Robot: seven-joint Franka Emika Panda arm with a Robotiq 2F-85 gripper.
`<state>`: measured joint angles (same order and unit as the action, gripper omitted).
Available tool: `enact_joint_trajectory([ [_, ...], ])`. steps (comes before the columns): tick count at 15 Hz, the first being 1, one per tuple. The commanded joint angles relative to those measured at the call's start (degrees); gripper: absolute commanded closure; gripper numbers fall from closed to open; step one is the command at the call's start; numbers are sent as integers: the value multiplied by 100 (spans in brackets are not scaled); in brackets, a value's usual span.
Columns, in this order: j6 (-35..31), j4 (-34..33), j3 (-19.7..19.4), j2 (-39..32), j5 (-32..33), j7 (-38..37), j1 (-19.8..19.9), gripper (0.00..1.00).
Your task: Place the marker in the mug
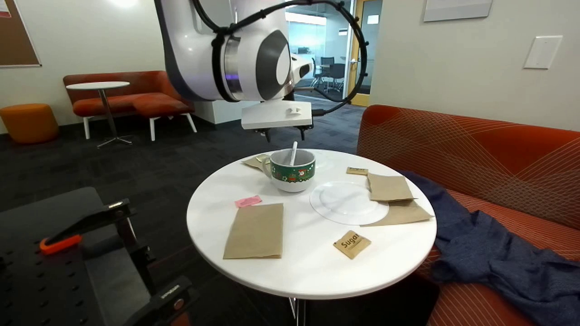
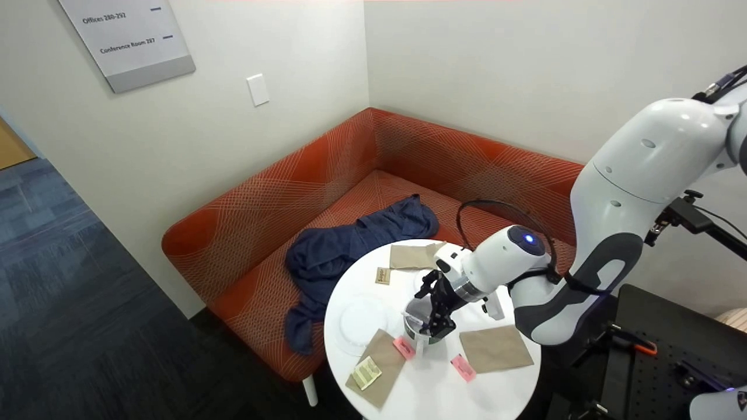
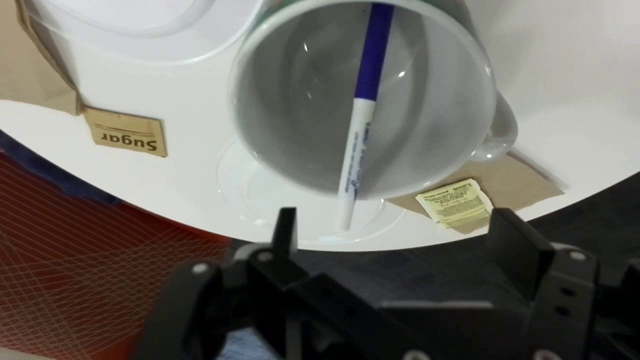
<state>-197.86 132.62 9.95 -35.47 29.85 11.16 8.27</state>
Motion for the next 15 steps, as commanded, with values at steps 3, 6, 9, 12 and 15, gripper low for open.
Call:
enact_joint_trajectory([
  [3,3,757,-23,1059,-526,-100,-298,0],
  [6,342,1216,-49,1719,-990,-290,-540,0],
  [9,1171,1540,113,2372,-1427,-677,-630,0],
  [12,2037,1692,642,2845,-1674,-1077,-371,0],
  [15,2583,1758,1160,3153,-2404,-965,-162,0],
])
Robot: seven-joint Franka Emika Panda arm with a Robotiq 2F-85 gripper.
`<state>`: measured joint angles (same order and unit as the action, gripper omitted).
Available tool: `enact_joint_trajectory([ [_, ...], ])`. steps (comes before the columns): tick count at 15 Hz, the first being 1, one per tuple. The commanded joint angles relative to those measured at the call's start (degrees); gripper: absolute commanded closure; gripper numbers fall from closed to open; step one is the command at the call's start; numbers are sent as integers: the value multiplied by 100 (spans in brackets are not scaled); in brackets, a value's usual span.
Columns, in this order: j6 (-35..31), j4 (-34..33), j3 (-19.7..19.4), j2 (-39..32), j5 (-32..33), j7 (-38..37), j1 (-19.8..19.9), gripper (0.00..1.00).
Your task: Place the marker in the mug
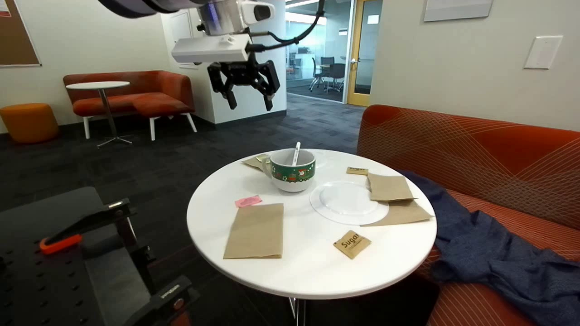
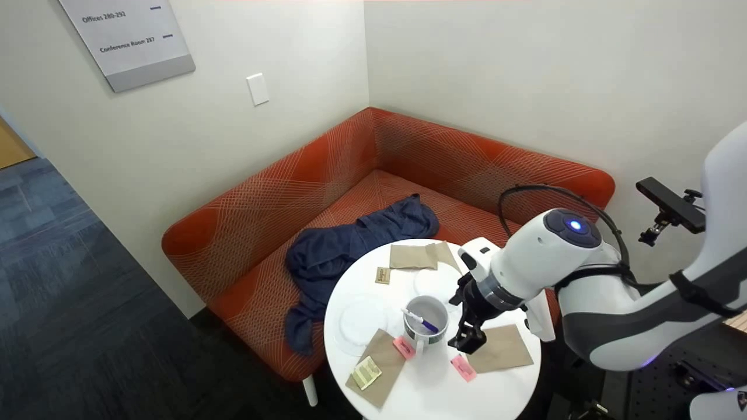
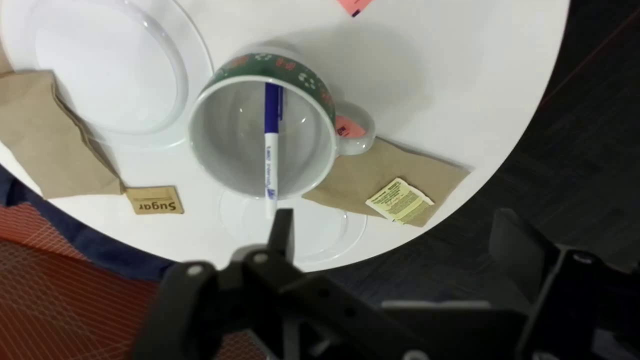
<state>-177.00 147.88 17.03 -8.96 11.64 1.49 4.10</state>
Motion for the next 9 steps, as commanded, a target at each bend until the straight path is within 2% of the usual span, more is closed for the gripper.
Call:
enact_joint_trajectory([
  [1,616,245,541,596,-871,79,272,0],
  [4,910,281,610,825,-1460,168,238,0],
  [5,654,113,48,495,-1272,123,-354,0],
  [9,747,173,32,622,-1376,97,-359,0],
])
